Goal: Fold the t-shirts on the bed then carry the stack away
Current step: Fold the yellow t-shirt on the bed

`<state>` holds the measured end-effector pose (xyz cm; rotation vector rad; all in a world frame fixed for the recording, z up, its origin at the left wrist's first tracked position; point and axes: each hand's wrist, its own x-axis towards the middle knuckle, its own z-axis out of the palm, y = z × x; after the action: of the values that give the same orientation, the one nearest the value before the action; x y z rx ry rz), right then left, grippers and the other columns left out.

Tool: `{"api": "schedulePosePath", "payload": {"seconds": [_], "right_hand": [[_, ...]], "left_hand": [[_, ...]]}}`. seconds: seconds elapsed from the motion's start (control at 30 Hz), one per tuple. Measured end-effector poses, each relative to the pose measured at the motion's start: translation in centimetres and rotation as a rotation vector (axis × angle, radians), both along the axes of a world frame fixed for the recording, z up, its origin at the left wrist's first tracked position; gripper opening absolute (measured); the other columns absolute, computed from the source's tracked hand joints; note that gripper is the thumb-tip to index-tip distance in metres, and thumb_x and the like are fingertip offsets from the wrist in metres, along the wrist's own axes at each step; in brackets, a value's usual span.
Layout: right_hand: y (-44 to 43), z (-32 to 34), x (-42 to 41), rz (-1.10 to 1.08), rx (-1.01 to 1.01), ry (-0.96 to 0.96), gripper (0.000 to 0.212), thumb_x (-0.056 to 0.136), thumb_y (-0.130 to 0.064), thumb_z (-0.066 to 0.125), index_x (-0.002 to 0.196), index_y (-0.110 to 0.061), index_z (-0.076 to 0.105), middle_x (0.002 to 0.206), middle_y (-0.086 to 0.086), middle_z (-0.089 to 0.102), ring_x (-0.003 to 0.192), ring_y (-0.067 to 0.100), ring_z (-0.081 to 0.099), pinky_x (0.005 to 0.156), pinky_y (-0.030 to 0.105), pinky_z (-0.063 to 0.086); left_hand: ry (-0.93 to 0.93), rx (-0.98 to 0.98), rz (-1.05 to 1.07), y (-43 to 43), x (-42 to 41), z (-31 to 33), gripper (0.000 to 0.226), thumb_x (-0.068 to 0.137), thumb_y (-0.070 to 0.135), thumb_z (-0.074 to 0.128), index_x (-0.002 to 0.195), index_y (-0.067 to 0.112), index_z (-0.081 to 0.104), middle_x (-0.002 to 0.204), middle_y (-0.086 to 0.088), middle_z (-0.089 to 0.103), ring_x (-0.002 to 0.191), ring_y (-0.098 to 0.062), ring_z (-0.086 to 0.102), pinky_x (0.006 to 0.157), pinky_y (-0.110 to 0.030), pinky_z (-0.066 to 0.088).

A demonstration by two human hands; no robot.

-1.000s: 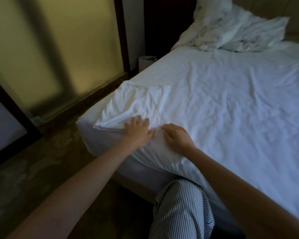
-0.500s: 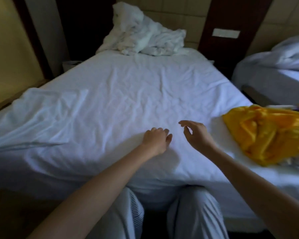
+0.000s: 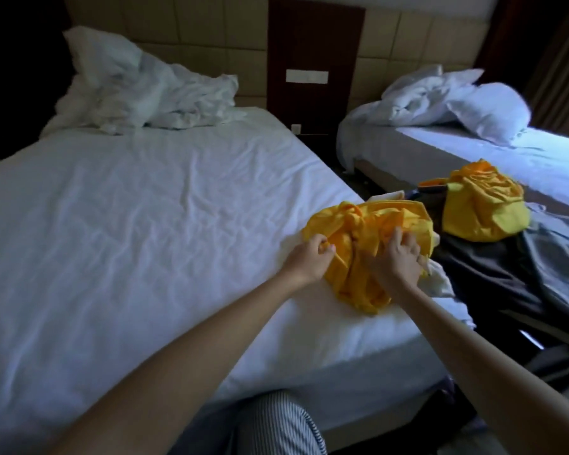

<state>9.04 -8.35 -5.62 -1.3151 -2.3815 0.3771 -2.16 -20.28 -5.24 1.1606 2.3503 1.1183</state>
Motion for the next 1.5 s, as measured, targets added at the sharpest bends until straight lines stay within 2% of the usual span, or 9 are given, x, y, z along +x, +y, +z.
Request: {"api": "schedulePosePath", "payload": {"seconds": [0.2,0.33,0.53,0.7,0.83,1.0,1.27,1.37,1.5], "right_hand": [[0.4,-1.0,1.1,0.139,0.076,0.224,0.023,0.091,-0.029,0.057,0.099,-0.011,0.070,0.117,0.006,0.063,0.116,0.035,0.045,0.098,0.042,0.028],[-1.2,-0.8,1.5,0.146,0.124,0.356,0.025,0.090,-0.031,0.060,0.089,-0.009,0.070,0.112,0.004,0.064,0.117,0.030,0.046,0.099,0.038,0.024],[-1.8,0.7,1.4,0.048,0.188,0.367,0.031,0.093,-0.034,0.053,0.099,-0.008,0.070,0.125,0.006,0.057,0.118,0.030,0.042,0.101,0.039,0.023],[-3.5,3.3,-0.8,0.068,0.152,0.368,0.031,0.089,-0.029,0.057,0.117,-0.017,0.064,0.137,0.006,0.048,0.126,0.031,0.036,0.103,0.039,0.022],[-7.8,5.1,-5.8,0.492,0.081,0.368,0.066,0.085,-0.037,0.063,0.142,-0.018,0.035,0.147,0.008,0.036,0.133,0.030,0.033,0.108,0.043,0.026],[-12.7,5.3,-12.0,0.833,0.028,-0.129,0.098,0.079,-0.045,0.069,0.149,-0.031,0.002,0.155,-0.001,0.019,0.141,0.024,0.018,0.111,0.042,0.015],[-8.5,-1.3,-9.8,0.592,-0.015,-0.388,0.056,0.081,-0.026,0.063,0.133,-0.020,0.043,0.140,0.011,0.042,0.127,0.035,0.041,0.103,0.044,0.036],[-8.5,-0.6,-8.5,0.658,0.034,-0.139,0.021,0.081,-0.022,0.067,0.096,-0.008,0.065,0.103,0.013,0.065,0.098,0.030,0.059,0.075,0.032,0.042],[-9.5,2.2,-6.4,0.850,-0.031,-0.106,0.033,0.077,-0.016,0.075,0.103,-0.005,0.058,0.089,0.003,0.055,0.088,0.021,0.056,0.066,0.027,0.036]], "left_hand": [[-0.442,0.156,0.175,4.8,-0.1,-1.4,0.083,0.088,0.036,0.062,0.150,0.009,0.013,0.151,-0.011,0.030,0.139,-0.025,0.031,0.113,-0.034,0.028],[-0.551,0.312,0.428,5.7,-1.1,-1.4,0.038,0.089,0.023,0.058,0.117,-0.003,0.058,0.117,-0.022,0.062,0.109,-0.034,0.059,0.085,-0.033,0.049],[-0.683,0.680,0.622,0.0,-5.6,2.3,0.036,0.100,0.025,0.038,0.121,0.003,0.057,0.123,-0.016,0.058,0.112,-0.030,0.057,0.097,-0.046,0.047],[-0.326,0.586,0.706,-8.3,-8.5,7.1,0.045,0.103,0.030,0.026,0.135,0.005,0.045,0.134,-0.014,0.051,0.124,-0.029,0.048,0.103,-0.033,0.039],[-0.087,0.424,0.455,-13.4,-8.4,10.6,0.034,0.101,0.038,0.036,0.082,0.016,0.054,0.072,0.001,0.046,0.066,-0.010,0.047,0.057,-0.019,0.039],[0.137,0.195,0.102,-20.4,-9.5,12.3,0.031,0.093,0.033,0.055,0.069,0.014,0.055,0.065,0.003,0.045,0.060,-0.006,0.043,0.058,-0.020,0.035],[0.264,-0.650,-0.031,-30.6,-12.9,3.0,0.070,0.056,0.087,0.046,0.059,0.020,0.066,0.059,0.007,0.058,0.055,0.001,0.052,0.062,-0.021,0.040],[0.207,-0.600,0.085,-27.5,-11.8,1.0,0.075,0.071,0.085,0.030,0.052,0.022,0.066,0.064,-0.007,0.062,0.070,-0.018,0.062,0.071,-0.027,0.044],[0.287,-0.259,0.074,-20.6,-9.5,1.3,0.061,0.074,0.064,0.059,0.113,0.017,0.062,0.116,-0.005,0.059,0.117,-0.020,0.052,0.090,-0.027,0.039]]}}
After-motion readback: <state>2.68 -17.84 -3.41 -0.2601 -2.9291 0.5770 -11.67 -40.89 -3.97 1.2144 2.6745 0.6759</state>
